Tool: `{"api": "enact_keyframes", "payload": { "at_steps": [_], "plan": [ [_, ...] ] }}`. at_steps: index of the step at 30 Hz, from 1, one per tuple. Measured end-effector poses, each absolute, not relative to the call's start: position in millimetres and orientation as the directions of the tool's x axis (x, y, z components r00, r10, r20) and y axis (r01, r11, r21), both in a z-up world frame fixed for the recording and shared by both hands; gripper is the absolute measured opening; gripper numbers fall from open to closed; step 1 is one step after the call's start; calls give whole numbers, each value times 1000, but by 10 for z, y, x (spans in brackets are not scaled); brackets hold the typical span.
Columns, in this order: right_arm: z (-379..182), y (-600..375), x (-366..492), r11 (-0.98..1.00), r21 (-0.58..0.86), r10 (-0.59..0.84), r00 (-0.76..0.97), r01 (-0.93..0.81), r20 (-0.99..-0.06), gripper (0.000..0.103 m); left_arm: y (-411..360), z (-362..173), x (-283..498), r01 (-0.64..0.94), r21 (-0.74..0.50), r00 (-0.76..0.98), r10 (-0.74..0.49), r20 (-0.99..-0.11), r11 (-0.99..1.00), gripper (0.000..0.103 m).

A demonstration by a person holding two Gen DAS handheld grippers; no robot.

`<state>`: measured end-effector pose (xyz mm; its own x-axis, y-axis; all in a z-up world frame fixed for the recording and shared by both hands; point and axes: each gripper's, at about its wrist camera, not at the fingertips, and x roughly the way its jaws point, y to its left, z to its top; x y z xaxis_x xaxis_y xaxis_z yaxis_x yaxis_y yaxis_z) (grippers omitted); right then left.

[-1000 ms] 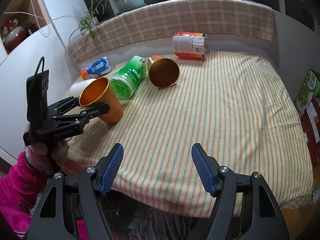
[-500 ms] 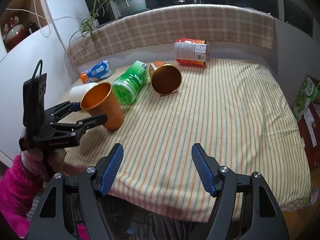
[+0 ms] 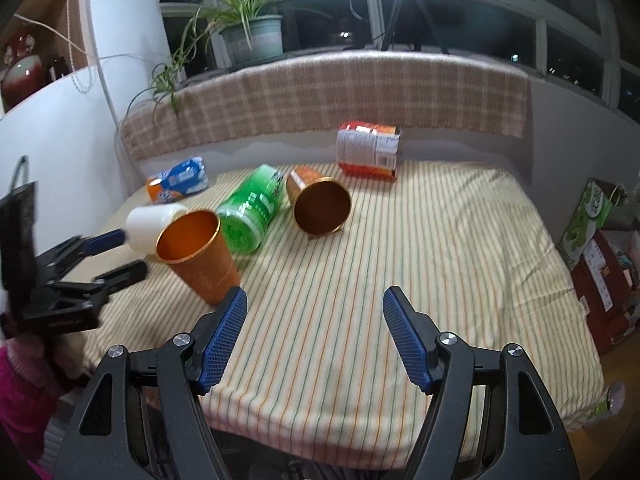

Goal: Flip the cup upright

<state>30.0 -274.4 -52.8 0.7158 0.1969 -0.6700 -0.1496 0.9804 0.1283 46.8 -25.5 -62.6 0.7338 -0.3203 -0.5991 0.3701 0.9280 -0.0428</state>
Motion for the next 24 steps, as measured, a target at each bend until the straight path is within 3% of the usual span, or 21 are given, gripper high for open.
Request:
{"api": "enact_keyframes", "payload": {
  "at_steps": [12, 14, 18, 20, 24],
  "plan": [
    [-338, -2584, 263, 995, 35, 97, 819, -94, -566, 70, -46, -57, -15, 161, -14, 884, -151, -442, 987, 93],
    [-309, -2565, 251, 996, 24, 83, 831, -83, -550, 75, -53, -2, -65, 138, -3, 898, -126, -422, 990, 93],
    [-264, -2550, 213, 999, -4, 42, 860, -51, -509, 79, -39, 34, -112, 117, -19, 903, -114, -415, 993, 94],
    [-244, -2546, 197, 999, -15, 26, 871, -38, -491, 80, -36, 29, -122, 102, -25, 904, -103, -415, 995, 102],
    [-218, -2541, 171, 999, -29, 2, 884, -17, -467, 81, -36, 11, -163, 79, -24, 912, -82, -402, 997, 103]
  ]
}}
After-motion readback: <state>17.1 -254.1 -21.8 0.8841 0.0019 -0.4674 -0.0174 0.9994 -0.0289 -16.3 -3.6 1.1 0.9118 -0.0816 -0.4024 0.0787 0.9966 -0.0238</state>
